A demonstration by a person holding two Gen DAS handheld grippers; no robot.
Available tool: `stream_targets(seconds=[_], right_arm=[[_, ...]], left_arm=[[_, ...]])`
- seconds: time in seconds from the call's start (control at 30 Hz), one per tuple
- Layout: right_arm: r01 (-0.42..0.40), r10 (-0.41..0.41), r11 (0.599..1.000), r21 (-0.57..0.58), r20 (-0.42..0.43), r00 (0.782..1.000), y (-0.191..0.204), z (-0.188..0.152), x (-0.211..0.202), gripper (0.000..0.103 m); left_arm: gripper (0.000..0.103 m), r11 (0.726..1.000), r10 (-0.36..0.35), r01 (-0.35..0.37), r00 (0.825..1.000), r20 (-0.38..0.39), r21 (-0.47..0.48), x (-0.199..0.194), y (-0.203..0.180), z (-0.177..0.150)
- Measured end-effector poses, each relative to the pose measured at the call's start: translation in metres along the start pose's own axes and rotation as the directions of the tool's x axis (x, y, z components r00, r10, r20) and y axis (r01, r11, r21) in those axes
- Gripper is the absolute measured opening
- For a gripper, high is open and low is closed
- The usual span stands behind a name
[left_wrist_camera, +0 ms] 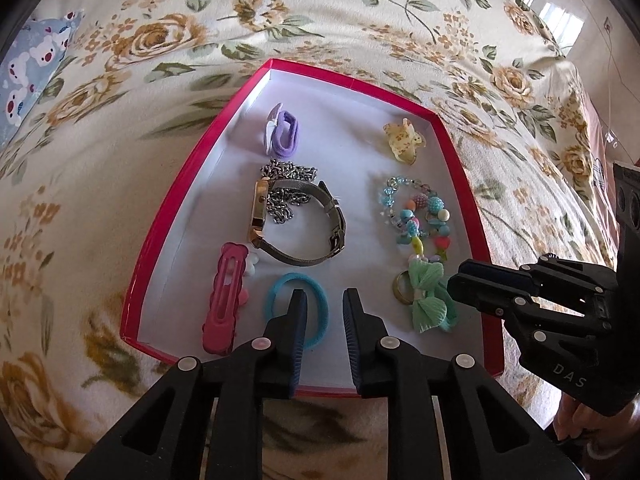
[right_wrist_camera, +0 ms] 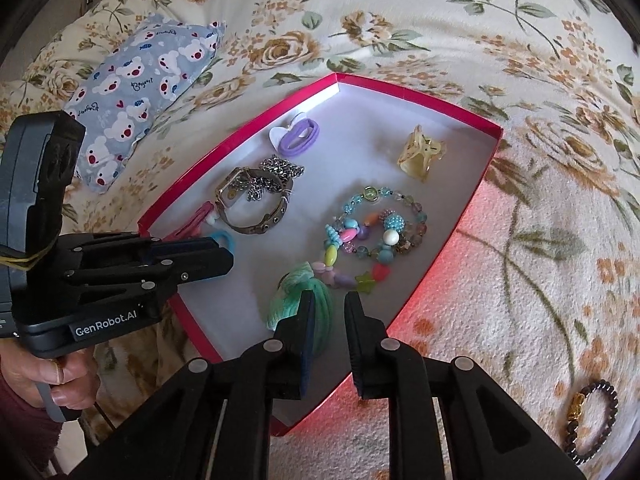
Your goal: Organize jewelry
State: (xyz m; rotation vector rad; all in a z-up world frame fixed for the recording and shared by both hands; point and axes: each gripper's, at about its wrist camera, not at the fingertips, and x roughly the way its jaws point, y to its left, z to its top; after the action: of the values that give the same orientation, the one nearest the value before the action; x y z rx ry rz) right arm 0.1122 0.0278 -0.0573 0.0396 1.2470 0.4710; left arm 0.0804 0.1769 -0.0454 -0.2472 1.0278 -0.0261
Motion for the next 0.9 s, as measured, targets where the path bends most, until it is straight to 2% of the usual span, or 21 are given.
stream_targets(seconds=[0.17,0.37,0.43,0.47,0.5,0.67,0.87,0.9], right_arm=[[0.000,0.000,1.000,0.006,0.011,1.000,0.000,-0.001,-0.004,0.020],[-0.009,0.009,1.000,0.022,0.032,0.999,-0.002,-0.002,-0.010,0.031],[-0.015,0.014,1.000,0.026,0.041,0.999,-0.003,-0.003,-0.013,0.036],[-0.017,0.016,0.999,0.027,0.047,0.999,-0.002,-0.003,-0.014,0.039],[-0.016,0.015,1.000,0.026,0.051,0.999,-0.002,-0.003,-0.015,0.041],[-0.006,0.004,0.999,0.035,0.075,0.997,-0.003,-0.004,-0.020,0.042],[-0.001,-0.004,0.998,0.055,0.096,0.995,-0.008,-0.005,-0.027,0.051],[0.000,-0.005,0.998,0.057,0.098,0.995,-0.009,-0.006,-0.028,0.058]], left_arm=[[0.020,1.000,0.001,-0.001,1.000,0.004,0.000,-0.004,-0.001,-0.001],[0.024,1.000,0.001,-0.001,1.000,0.014,-0.003,-0.012,-0.003,-0.004],[0.033,1.000,-0.002,0.002,1.000,0.015,-0.001,-0.015,-0.003,-0.004],[0.043,1.000,-0.001,0.001,1.000,0.020,-0.001,-0.017,-0.003,-0.005],[0.047,1.000,0.002,-0.002,1.000,0.031,-0.001,-0.020,-0.004,-0.006],[0.048,1.000,0.015,-0.015,0.998,0.054,0.007,-0.032,-0.006,-0.009],[0.059,1.000,0.030,-0.030,0.997,0.074,0.000,-0.046,-0.005,-0.014],[0.063,1.000,0.032,-0.031,0.997,0.074,-0.003,-0.048,-0.004,-0.015]])
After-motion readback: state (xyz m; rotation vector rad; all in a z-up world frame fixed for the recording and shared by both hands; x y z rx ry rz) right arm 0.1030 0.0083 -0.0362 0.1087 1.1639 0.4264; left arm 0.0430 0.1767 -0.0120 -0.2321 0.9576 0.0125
